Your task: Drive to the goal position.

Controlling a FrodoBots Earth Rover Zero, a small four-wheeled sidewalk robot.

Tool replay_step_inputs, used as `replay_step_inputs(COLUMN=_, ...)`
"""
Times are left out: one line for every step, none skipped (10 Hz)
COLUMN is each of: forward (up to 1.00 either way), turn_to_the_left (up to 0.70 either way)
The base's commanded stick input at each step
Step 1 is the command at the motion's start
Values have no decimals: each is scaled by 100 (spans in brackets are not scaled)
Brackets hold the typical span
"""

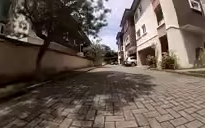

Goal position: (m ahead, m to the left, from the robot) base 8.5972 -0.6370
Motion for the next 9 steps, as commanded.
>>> replay_step_inputs(forward=50, turn_to_the_left=0)
replay_step_inputs(forward=50, turn_to_the_left=0)
replay_step_inputs(forward=50, turn_to_the_left=0)
replay_step_inputs(forward=50, turn_to_the_left=0)
replay_step_inputs(forward=50, turn_to_the_left=0)
replay_step_inputs(forward=50, turn_to_the_left=0)
replay_step_inputs(forward=50, turn_to_the_left=0)
replay_step_inputs(forward=50, turn_to_the_left=0)
replay_step_inputs(forward=50, turn_to_the_left=0)
